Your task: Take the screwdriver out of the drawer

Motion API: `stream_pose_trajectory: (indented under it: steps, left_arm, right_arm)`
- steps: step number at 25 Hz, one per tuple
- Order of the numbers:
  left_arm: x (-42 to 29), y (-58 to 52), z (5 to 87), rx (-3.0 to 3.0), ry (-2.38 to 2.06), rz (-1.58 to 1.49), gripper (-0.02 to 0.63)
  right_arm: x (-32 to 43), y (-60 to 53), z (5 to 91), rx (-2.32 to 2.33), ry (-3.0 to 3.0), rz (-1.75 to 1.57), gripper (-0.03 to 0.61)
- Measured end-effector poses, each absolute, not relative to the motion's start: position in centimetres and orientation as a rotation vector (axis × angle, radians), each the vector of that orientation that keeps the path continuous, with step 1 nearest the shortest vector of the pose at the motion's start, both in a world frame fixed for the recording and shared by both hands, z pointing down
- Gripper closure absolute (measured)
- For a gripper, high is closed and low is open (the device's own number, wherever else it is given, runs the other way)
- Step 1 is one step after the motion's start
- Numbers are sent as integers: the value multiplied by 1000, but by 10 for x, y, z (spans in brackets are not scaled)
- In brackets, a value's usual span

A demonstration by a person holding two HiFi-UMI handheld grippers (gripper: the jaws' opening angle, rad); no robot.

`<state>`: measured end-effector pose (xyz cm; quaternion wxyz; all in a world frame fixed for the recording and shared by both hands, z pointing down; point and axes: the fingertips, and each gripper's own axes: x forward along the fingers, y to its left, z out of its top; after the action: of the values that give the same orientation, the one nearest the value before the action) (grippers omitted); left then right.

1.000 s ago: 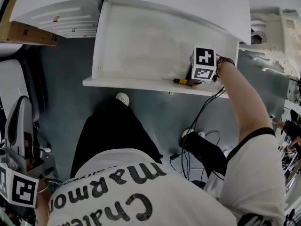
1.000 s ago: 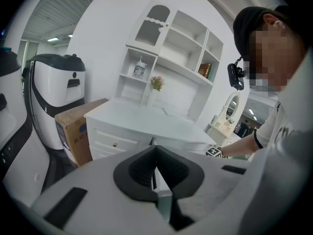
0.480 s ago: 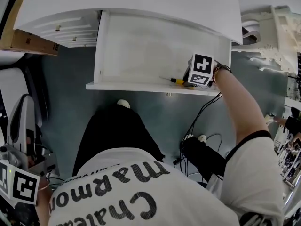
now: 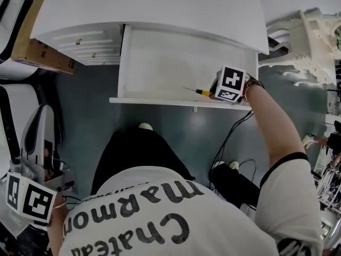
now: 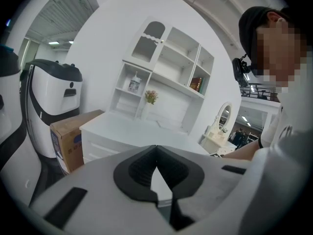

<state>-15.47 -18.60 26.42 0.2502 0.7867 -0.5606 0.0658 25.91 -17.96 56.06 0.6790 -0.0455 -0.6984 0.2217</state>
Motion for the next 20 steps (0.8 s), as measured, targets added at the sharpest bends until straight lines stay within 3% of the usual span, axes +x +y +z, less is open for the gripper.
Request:
stream_pose_trajectory:
  steps: [20]
  left_arm:
    - [-111, -189, 194, 2378, -1408, -35, 591]
  right_arm:
    - [250, -212, 426, 522, -1951, 543, 500]
